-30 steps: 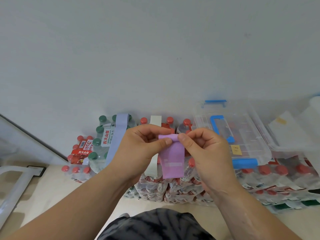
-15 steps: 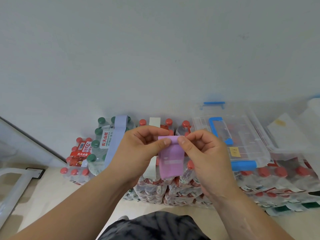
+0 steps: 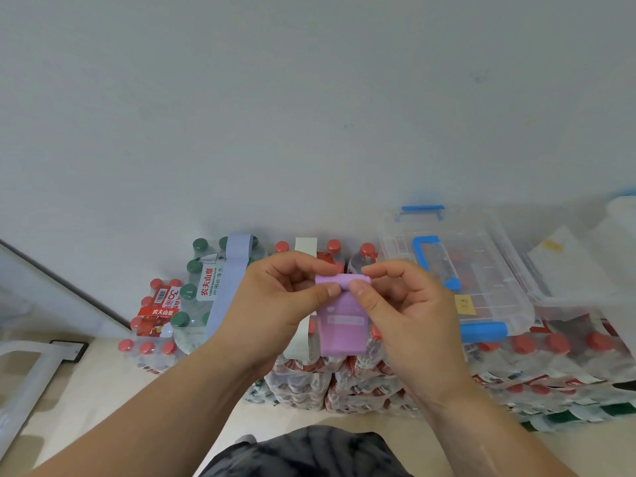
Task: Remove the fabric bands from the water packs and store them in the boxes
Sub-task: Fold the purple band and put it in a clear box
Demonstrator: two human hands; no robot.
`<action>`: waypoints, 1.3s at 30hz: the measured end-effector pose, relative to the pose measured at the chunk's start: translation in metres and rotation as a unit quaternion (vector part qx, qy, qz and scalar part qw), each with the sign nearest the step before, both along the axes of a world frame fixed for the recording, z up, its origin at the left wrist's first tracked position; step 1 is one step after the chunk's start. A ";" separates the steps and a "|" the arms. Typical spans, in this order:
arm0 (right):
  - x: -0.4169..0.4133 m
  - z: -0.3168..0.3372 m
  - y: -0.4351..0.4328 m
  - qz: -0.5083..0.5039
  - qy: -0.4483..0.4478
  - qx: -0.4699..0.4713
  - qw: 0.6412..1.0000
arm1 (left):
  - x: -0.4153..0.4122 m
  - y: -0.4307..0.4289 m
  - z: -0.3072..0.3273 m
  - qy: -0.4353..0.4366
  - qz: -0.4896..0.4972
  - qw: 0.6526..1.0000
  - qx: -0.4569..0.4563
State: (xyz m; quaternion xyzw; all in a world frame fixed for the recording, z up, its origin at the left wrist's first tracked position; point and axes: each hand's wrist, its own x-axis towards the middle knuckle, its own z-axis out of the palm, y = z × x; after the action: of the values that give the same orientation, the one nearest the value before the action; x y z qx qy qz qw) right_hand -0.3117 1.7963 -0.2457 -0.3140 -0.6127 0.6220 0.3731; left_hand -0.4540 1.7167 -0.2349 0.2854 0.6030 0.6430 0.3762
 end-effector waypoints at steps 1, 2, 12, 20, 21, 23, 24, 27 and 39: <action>0.000 -0.001 0.000 -0.002 0.000 0.000 1.000 | 0.000 0.000 0.000 0.003 -0.001 1.000 -0.002; -0.001 -0.001 0.000 -0.003 0.002 -0.004 1.000 | 0.000 0.000 -0.001 0.003 0.000 1.000 -0.003; -0.001 0.001 -0.003 0.004 0.011 -0.029 1.000 | -0.001 -0.001 0.001 -0.007 -0.001 1.000 -0.007; 0.000 0.001 -0.003 -0.003 0.012 -0.025 1.000 | 0.001 -0.007 -0.001 -0.040 -0.007 0.999 -0.016; -0.001 0.001 -0.003 -0.008 0.015 -0.034 0.999 | 0.001 -0.007 0.000 -0.041 -0.008 0.999 -0.016; -0.001 -0.002 -0.003 -0.028 0.018 -0.035 0.999 | 0.002 -0.008 -0.001 -0.035 -0.006 0.999 -0.019; -0.002 -0.004 -0.004 -0.035 0.014 -0.027 0.999 | 0.002 -0.009 -0.001 -0.027 -0.004 0.999 -0.022; -0.002 -0.006 -0.005 -0.030 0.004 -0.018 0.999 | 0.003 -0.011 -0.002 0.001 -0.028 0.999 -0.026; -0.001 -0.004 0.009 0.051 -0.043 -0.064 0.996 | -0.002 -0.018 0.006 0.070 -0.185 0.977 -0.076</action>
State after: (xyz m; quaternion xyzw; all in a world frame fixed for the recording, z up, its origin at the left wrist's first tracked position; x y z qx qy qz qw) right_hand -0.3132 1.8050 -0.2500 -0.3318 -0.6025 0.6640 0.2933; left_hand -0.4565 1.6987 -0.2290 0.4067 0.6119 0.4930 0.4659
